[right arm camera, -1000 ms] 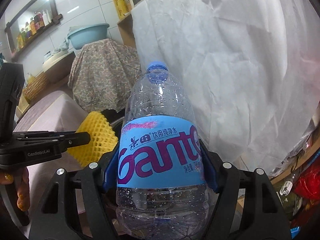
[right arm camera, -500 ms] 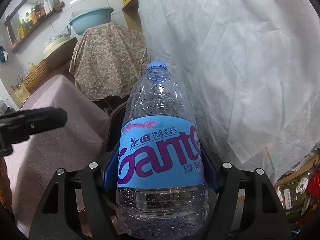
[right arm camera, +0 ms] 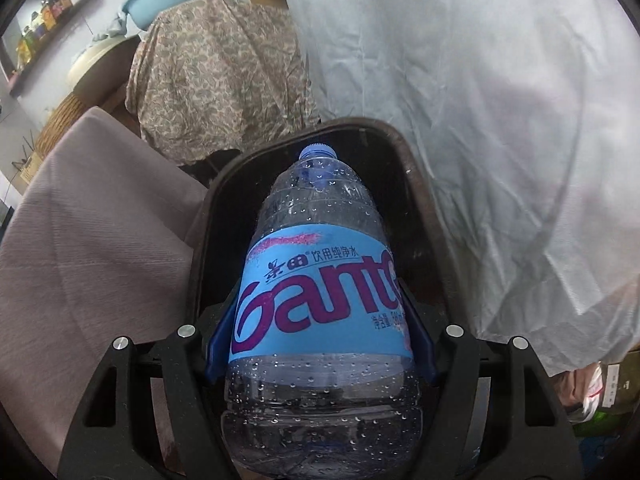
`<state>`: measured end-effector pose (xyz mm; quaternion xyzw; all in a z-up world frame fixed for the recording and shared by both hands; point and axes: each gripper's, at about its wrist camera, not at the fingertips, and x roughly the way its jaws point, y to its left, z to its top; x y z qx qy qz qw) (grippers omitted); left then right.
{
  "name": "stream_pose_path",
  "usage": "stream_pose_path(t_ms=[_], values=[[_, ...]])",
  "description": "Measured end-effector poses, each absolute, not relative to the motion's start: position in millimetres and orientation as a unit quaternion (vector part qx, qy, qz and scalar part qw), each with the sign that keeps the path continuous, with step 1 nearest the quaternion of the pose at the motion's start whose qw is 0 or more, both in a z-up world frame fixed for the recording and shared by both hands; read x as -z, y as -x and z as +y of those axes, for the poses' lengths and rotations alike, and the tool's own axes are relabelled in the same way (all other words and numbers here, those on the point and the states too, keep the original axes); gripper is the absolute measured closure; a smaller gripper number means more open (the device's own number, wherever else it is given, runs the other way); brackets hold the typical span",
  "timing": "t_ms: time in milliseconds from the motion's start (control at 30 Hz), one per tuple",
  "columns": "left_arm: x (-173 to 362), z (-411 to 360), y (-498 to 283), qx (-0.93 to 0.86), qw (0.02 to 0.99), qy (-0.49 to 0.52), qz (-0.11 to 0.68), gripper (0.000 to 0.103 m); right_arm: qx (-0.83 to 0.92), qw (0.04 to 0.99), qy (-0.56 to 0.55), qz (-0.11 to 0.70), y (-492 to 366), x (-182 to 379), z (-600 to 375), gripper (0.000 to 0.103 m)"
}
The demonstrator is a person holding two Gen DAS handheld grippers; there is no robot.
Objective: Collect trash
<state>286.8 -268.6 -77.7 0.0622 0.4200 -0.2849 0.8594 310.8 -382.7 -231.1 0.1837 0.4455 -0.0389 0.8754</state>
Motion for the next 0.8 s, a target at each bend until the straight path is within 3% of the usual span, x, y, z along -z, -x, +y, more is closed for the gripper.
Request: stream_pose_path(t_ms=[167,400,567,800], values=[[76,-264,-287,0.283,0.861,-0.054,0.42,0.035,0.028,0.865,-0.181,0.467,-327,245,-378,0.023],[75,-256,-282,0.285,0.861,-0.051,0.417,0.035,0.058,0.875,-0.161,0.452,-307,235,-372,0.023],[66,-243,-271,0.282,0.87,-0.049,0.402,0.034,0.09,0.901,-0.139,0.4,-265,195,-370,0.023],[34,-201,-238,0.277,0.893,-0.043,0.352,0.025,0.156,0.935,-0.078,0.309,-204,111,-357,0.017]])
